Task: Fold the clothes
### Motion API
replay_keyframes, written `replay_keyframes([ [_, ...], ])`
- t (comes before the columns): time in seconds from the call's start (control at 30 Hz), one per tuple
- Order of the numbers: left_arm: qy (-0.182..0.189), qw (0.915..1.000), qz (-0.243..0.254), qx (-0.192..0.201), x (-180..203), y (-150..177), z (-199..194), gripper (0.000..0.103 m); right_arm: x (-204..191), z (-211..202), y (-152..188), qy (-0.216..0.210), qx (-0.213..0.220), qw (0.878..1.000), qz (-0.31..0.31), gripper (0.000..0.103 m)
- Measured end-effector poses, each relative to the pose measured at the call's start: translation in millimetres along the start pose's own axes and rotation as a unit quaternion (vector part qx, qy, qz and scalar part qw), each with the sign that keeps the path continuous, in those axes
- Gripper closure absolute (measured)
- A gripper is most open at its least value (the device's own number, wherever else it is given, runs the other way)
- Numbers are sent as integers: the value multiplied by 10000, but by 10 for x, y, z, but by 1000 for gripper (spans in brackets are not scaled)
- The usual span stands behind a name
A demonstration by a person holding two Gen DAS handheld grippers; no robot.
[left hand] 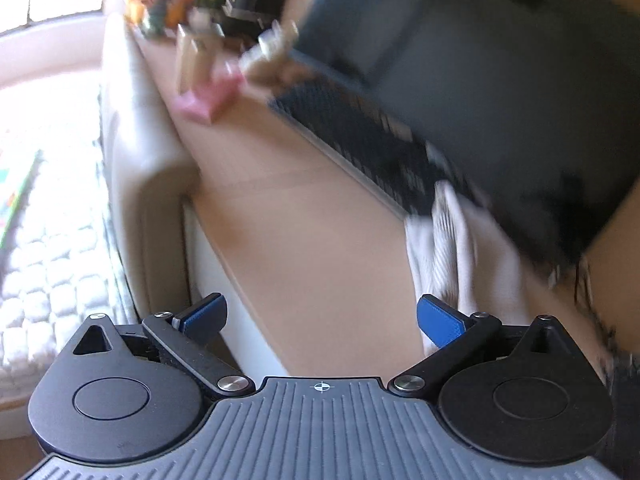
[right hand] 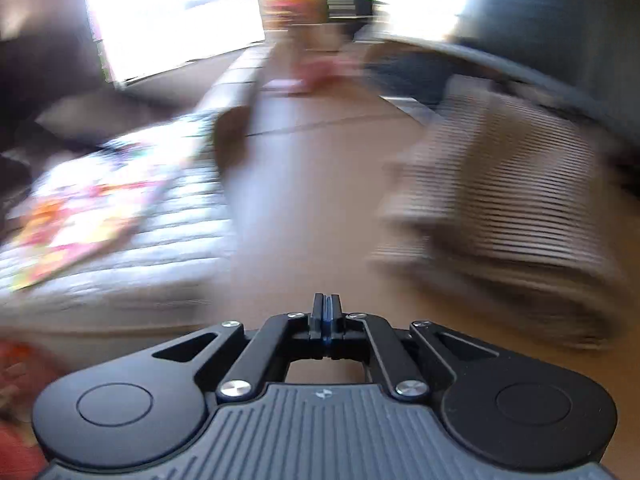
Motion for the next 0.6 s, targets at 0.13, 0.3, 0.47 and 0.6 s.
replay_keyframes([
  [0.13,-337,9988,-50,360,-136,-267,-149,0,-1036,-135,322,-1853,-439,9740,-1227,103],
  [0.3,-466,9977,-169,465,-144,-233,-251,0,-1020,-259,395,-2203,-737,9665,-1092,58],
  [0.47,-455,9984,-262,184,5,51,-196,0,-327,-694,403,-903,-80,9958,-115,36],
  [0.6,-62,9999,-55,-117,388,333,-3,0,256,-1198,484,49,597,9955,738,25],
])
Point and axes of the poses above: each gripper's, at about its wrist camera, not at the fingertips, and z roughly the way its jaws point, x to its right, y to its underside, the point moved 1 cm from there along z, roughly the way its jaws point, and after that the axes turned 15 degrees about z, right-handed, at the moved point
